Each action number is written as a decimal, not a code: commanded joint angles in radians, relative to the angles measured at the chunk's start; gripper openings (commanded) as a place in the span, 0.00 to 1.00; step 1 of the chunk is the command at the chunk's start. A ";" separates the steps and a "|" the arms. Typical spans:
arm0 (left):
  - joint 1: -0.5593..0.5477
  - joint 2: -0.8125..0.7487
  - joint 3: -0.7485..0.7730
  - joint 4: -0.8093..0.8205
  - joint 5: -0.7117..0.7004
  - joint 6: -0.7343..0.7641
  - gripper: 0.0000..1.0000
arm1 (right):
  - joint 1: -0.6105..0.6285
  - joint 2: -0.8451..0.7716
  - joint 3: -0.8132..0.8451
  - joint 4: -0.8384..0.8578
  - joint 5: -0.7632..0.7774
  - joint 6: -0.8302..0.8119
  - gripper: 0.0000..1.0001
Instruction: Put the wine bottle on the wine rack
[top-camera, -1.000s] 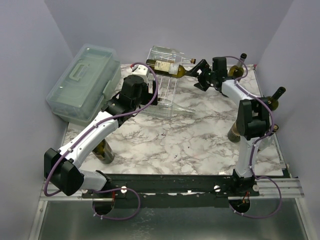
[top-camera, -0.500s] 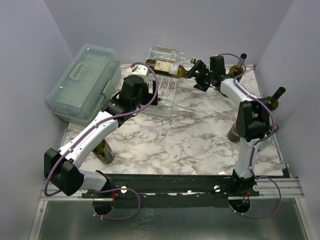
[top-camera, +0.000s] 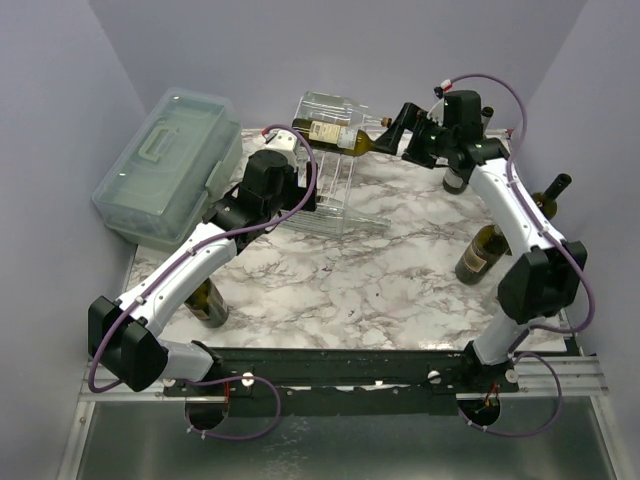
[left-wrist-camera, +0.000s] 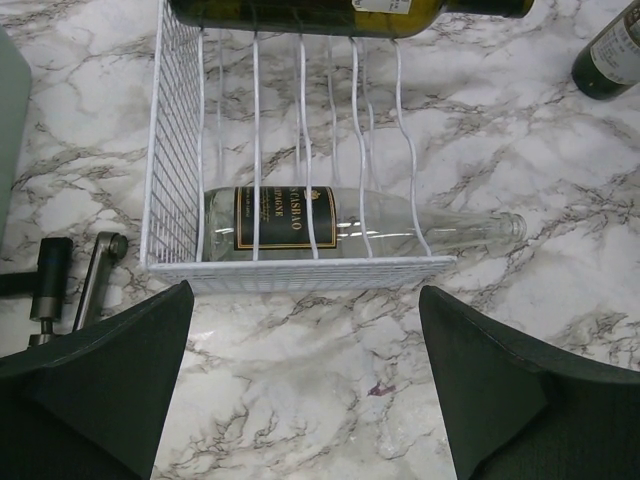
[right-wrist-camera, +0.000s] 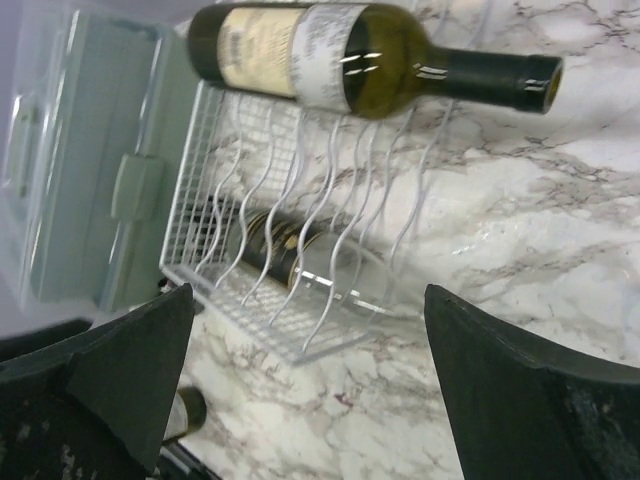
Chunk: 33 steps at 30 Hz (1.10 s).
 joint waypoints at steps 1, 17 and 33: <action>0.002 -0.011 -0.005 0.009 0.040 -0.012 0.97 | 0.018 -0.157 -0.028 -0.164 -0.052 -0.167 1.00; -0.004 -0.016 -0.004 0.005 0.065 -0.027 0.97 | 0.019 -0.634 -0.086 -0.468 0.649 -0.332 1.00; -0.016 -0.018 -0.002 0.001 0.077 -0.033 0.97 | 0.018 -0.683 -0.173 -0.689 0.967 -0.146 0.97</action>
